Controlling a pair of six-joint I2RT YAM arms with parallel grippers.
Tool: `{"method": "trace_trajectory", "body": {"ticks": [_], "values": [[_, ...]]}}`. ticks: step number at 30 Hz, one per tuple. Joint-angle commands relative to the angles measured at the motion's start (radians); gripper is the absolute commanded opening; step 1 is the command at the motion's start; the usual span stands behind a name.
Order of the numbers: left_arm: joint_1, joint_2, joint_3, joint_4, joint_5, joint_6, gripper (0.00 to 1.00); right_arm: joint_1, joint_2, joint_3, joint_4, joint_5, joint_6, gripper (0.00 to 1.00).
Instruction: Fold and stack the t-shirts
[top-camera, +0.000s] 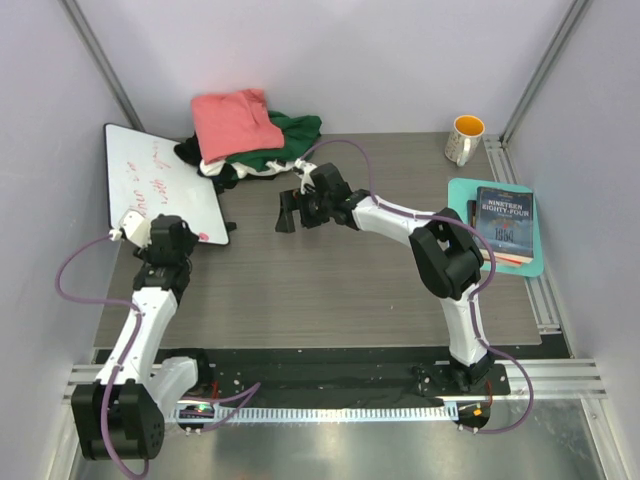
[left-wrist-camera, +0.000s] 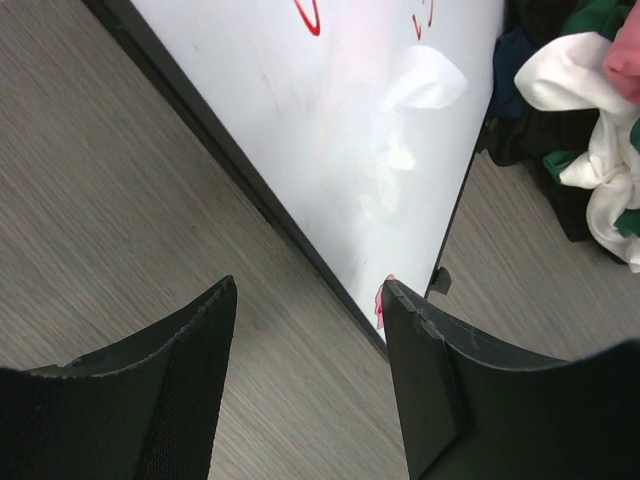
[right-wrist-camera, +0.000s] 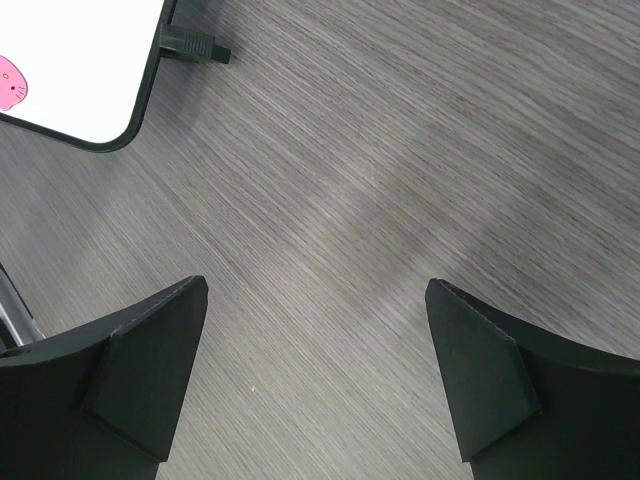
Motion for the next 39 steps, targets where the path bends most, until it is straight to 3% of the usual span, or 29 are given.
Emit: {"method": "trace_trajectory", "body": {"ticks": [1,22,31,34,35,38,39], "values": [[-0.004,0.007,0.004,0.106,-0.037,0.021,0.61,-0.009,-0.045,0.016,0.001,-0.025,-0.016,0.97],[-0.004,0.137,-0.005,0.253,-0.058,0.018,0.62,-0.04,-0.034,0.021,0.0,-0.045,-0.03,0.96],[-0.004,0.222,0.007,0.278,-0.092,0.013,0.56,-0.045,-0.025,0.027,0.004,-0.064,-0.034,0.96],[-0.004,0.223,-0.013,0.299,-0.104,0.008,0.43,-0.045,-0.022,0.025,0.012,-0.071,-0.03,0.96],[-0.004,0.223,-0.019,0.304,-0.107,0.005,0.29,-0.045,-0.021,0.025,0.013,-0.074,-0.03,0.96],[-0.004,0.225,-0.033,0.315,-0.11,0.002,0.0,-0.045,-0.017,0.022,0.024,-0.077,-0.025,0.96],[-0.004,0.231,-0.031,0.313,-0.104,0.004,0.0,-0.045,-0.016,0.019,0.03,-0.079,-0.022,0.96]]}}
